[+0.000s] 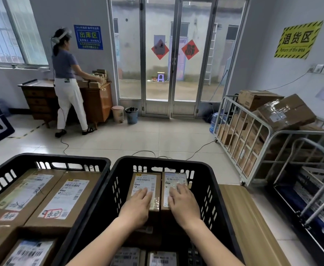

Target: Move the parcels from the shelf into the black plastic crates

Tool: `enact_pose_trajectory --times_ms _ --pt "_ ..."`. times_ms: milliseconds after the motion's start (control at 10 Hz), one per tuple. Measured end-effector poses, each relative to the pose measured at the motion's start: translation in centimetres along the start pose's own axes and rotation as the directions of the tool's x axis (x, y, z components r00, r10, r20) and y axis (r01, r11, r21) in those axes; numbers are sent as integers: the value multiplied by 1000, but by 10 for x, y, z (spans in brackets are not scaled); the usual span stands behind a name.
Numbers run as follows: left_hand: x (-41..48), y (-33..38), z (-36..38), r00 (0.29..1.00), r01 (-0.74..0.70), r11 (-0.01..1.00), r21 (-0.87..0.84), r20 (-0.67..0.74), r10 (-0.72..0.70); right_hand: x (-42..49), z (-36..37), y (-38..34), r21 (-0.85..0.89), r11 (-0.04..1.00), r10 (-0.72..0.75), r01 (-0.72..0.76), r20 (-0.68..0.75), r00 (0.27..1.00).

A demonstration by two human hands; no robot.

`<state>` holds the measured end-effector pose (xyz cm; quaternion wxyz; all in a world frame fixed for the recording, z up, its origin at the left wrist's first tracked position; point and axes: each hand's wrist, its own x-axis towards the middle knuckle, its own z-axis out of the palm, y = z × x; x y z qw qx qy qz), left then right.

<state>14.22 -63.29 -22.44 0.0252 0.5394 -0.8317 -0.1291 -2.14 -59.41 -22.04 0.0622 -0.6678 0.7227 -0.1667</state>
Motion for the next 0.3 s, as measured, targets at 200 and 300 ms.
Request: enact_pose_trajectory --times_ms 200,300 --pt "-10 2 -22 999 37 996 -79 -17 -38 -4 -27 -5 -11 1000 10 -10 29 1000" --pt "-24 3 -33 996 3 995 -97 -91 -12 -16 -38 -9 -12 1000 9 -9 7 1000"
